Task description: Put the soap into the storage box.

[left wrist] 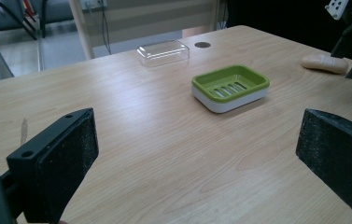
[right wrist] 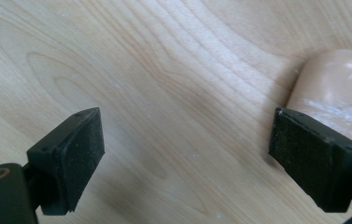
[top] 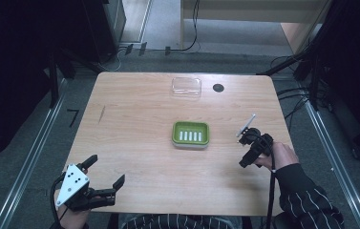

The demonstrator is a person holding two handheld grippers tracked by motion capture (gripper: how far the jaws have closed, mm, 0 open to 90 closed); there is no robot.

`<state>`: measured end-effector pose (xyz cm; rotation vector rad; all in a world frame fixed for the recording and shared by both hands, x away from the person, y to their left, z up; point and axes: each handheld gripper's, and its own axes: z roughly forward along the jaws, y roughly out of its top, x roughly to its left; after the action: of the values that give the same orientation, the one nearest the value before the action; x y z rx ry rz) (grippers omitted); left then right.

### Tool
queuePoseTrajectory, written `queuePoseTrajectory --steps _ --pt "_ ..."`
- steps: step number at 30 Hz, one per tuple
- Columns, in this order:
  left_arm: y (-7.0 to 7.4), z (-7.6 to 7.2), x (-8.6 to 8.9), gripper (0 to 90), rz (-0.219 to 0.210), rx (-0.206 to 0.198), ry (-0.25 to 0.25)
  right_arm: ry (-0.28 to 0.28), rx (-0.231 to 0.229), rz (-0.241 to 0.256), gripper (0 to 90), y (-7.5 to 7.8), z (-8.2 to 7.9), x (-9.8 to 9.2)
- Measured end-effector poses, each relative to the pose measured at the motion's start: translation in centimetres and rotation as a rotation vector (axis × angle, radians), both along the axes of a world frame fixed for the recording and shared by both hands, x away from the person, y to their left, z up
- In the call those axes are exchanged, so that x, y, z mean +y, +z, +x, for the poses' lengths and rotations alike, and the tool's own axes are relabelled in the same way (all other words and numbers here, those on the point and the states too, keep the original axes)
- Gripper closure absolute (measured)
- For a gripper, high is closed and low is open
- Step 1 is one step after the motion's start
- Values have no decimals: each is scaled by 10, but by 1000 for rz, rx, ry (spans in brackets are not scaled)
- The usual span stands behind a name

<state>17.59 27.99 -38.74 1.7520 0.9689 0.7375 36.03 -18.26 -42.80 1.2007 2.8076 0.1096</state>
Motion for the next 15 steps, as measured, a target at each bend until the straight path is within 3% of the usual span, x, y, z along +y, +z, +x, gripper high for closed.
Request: queuePoseTrajectory --steps 15 --pt "0 0 0 0 0 0 0 -63 -45 19 102 7 25 -27"
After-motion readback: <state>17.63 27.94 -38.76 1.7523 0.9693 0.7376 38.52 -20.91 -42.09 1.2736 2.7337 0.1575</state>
